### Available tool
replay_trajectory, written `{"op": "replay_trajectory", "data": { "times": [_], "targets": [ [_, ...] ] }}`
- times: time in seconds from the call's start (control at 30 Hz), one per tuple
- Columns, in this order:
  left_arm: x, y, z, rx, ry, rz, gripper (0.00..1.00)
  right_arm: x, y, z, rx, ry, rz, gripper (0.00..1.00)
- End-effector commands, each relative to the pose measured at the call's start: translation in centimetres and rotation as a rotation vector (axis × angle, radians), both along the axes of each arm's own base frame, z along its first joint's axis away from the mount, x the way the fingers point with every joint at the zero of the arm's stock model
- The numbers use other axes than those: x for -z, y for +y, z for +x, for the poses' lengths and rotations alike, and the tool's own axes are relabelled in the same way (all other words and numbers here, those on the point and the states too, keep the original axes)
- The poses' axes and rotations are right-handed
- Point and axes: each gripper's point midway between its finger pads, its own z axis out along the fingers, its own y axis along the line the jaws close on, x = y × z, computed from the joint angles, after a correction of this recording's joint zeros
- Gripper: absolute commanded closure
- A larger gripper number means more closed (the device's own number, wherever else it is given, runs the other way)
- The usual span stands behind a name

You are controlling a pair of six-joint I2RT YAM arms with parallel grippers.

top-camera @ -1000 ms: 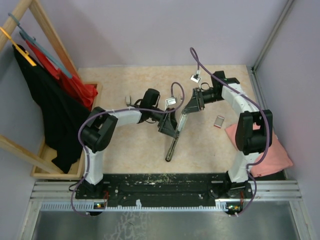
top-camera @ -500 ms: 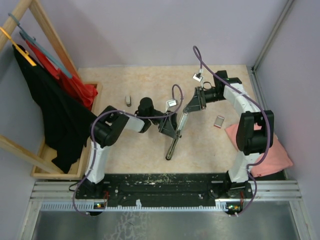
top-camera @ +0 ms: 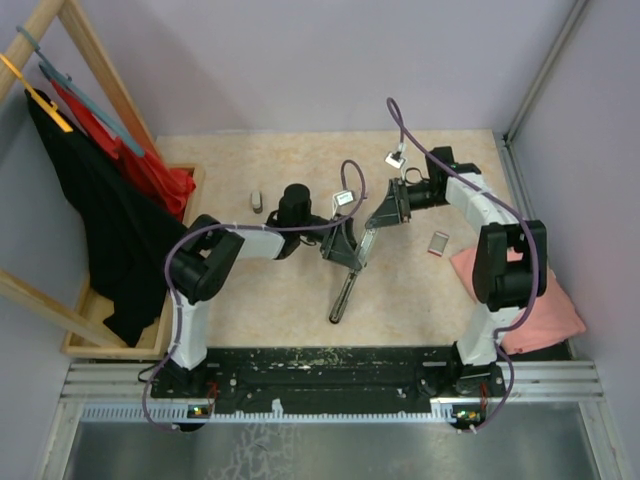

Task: Unload the staples from the stapler
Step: Unload the staple at the center of the board.

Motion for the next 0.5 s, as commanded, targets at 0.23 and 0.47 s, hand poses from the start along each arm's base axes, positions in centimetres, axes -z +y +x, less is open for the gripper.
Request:
{"op": "replay_trajectory", "data": {
  "times": [0.23, 0.47],
  "targets": [
    [0.9, -0.8, -0.9, 0.002, -0.048, 0.019, 0.16, -5.6, 0.0, -0.6, 0.023, -0.087, 0.14, 1.0],
    [-0.2, -0.6, -1.5, 0.026, -0.056, -0.028, 0.2, -5.3, -0.3, -0.4, 0.044, -0.074, 0.154, 1.0]
  ]
}}
